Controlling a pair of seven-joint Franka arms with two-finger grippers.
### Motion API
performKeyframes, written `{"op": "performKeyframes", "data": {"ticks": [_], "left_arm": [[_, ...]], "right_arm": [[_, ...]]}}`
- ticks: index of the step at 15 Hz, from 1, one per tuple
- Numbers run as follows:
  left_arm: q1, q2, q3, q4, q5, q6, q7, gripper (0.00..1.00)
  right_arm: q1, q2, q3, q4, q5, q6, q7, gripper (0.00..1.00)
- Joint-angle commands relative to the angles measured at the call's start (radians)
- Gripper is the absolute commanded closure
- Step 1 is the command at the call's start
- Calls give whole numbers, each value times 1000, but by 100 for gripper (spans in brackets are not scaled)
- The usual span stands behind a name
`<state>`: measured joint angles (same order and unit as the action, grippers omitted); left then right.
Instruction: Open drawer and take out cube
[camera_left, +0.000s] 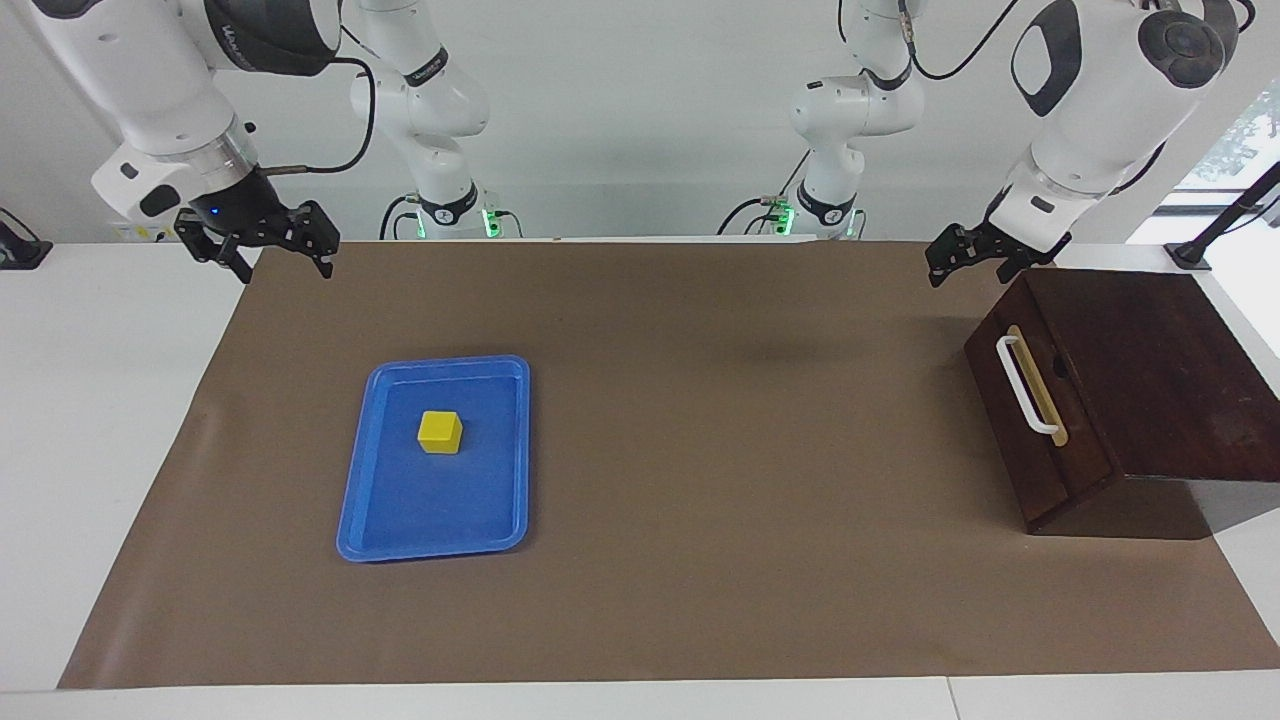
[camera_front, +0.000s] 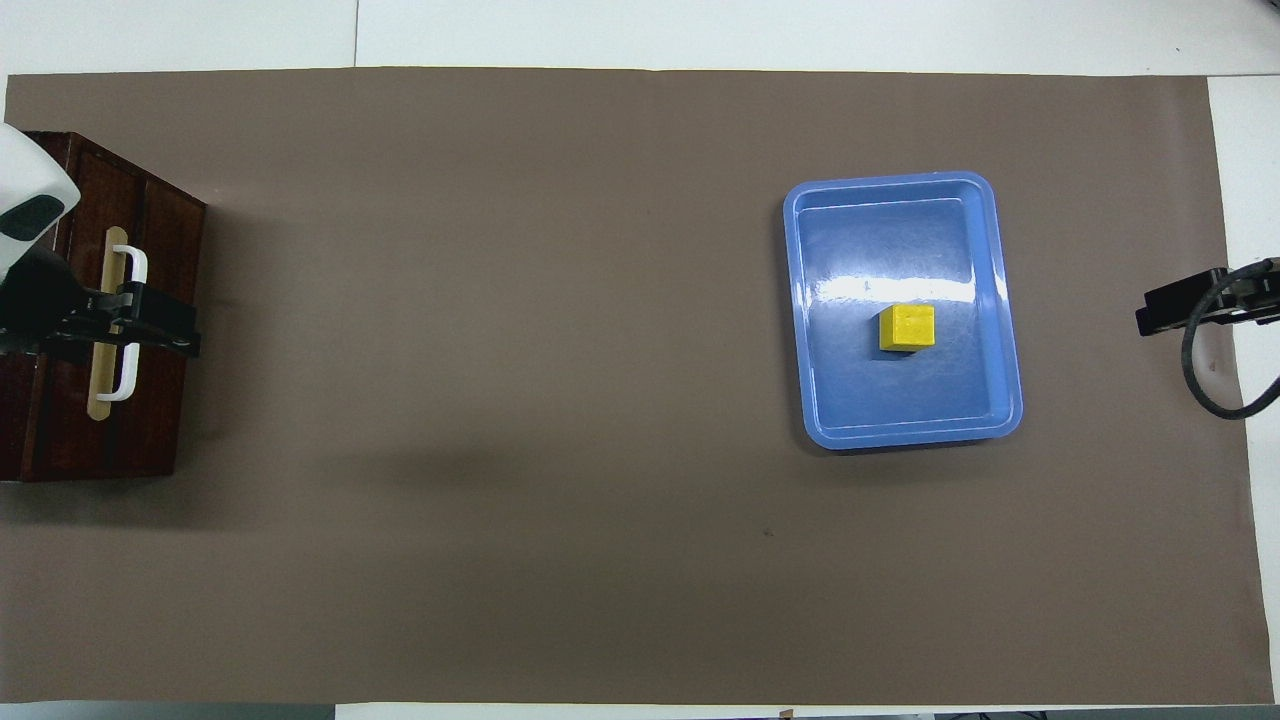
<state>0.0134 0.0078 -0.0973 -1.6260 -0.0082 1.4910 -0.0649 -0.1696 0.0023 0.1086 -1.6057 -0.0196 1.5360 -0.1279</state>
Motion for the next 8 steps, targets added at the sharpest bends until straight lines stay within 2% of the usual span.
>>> {"op": "performKeyframes", "data": {"ticks": [1, 8], "left_arm": [[17, -6, -6, 8, 7, -12, 10, 0], [13, -8, -7, 6, 7, -5, 13, 0]], "right_arm": [[-19, -19, 17, -33, -16, 18, 17, 0], [-19, -18, 16, -20, -17, 9, 17, 0]]}}
